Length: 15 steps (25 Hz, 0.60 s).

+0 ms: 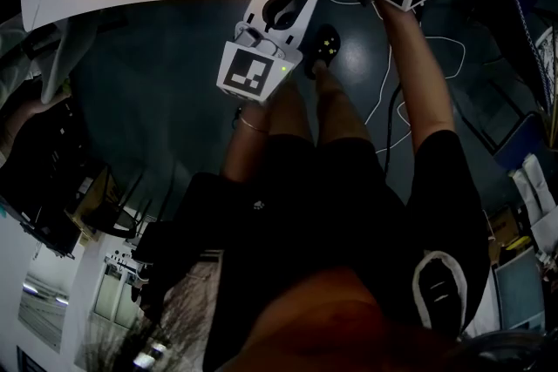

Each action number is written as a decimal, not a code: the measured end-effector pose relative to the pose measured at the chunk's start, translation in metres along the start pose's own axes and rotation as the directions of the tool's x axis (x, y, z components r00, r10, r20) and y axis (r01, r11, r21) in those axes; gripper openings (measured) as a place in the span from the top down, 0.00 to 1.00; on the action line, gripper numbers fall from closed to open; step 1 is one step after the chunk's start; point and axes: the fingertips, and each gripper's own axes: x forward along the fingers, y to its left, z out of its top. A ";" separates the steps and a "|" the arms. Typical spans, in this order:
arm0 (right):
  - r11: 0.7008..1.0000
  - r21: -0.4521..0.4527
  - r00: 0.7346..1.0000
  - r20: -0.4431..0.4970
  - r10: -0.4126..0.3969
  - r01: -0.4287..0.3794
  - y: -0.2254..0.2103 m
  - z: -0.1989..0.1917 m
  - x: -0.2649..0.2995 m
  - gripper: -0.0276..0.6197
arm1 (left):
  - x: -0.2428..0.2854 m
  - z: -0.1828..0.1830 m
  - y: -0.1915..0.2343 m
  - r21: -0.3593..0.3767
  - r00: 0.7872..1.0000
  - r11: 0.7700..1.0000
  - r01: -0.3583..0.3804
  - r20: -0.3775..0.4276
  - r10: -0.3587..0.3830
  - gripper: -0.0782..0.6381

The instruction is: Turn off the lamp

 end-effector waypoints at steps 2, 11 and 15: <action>0.999 0.022 1.000 0.008 0.030 -0.030 0.007 0.008 -0.002 0.94 | 0.001 0.004 0.001 -0.014 1.000 1.000 -0.009 0.015 0.009 0.81; 0.988 0.092 0.993 0.009 0.120 -0.120 0.018 0.020 -0.009 0.94 | 0.015 0.001 0.019 -0.045 0.982 0.981 -0.188 0.022 0.189 0.79; 0.988 0.089 0.992 -0.009 0.129 -0.127 0.019 0.021 -0.017 0.94 | 0.028 -0.006 0.028 -0.036 0.960 0.959 -0.280 0.010 0.281 0.79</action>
